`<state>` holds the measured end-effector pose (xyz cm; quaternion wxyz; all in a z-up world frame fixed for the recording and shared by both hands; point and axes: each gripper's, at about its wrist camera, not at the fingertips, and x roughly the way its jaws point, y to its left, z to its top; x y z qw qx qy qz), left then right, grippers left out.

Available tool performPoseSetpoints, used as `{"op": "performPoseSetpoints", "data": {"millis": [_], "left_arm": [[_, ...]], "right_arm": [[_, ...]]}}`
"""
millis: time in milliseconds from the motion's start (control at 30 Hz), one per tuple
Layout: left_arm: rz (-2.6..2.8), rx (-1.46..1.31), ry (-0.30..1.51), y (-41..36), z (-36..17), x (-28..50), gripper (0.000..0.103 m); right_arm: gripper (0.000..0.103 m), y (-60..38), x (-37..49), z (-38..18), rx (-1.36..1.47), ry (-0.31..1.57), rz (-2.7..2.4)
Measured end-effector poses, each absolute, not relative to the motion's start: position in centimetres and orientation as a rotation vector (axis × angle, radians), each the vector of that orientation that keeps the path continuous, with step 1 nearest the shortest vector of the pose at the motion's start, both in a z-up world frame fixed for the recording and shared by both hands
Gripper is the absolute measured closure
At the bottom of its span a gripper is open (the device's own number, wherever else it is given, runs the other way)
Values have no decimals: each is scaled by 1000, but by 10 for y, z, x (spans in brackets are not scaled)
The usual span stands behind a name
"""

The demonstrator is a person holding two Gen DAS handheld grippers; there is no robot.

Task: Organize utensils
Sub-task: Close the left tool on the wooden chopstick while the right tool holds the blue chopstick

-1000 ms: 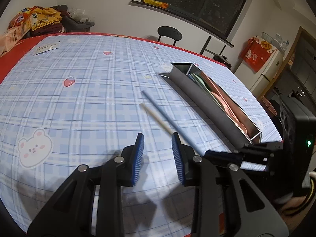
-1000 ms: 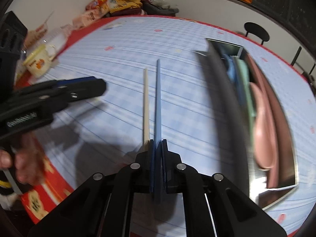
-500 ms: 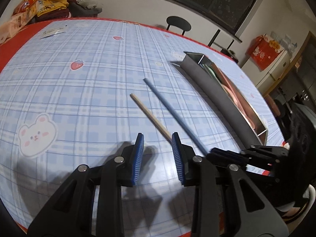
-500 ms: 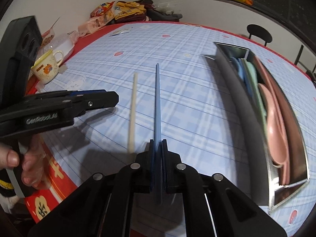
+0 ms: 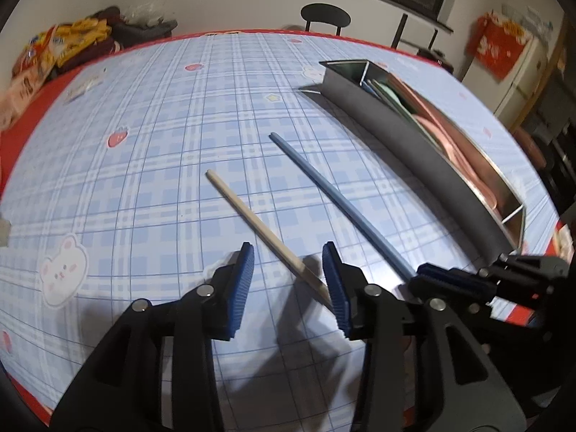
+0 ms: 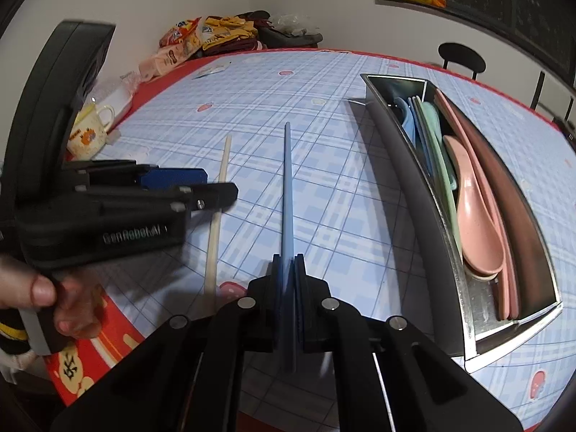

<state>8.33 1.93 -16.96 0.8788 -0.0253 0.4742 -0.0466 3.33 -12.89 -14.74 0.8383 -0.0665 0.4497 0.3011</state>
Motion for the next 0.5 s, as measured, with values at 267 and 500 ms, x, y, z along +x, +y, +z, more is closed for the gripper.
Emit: {"op": "performPoseSetpoints", "data": {"millis": [267,500], "left_arm": [[-96,85,987,1,-173,75,51],[-138,154,983,9,-170,67,79]], "right_arm": [[96,-132,33,-148,-119,952,651],[96,-132,33,-148,-113,953,654]]}}
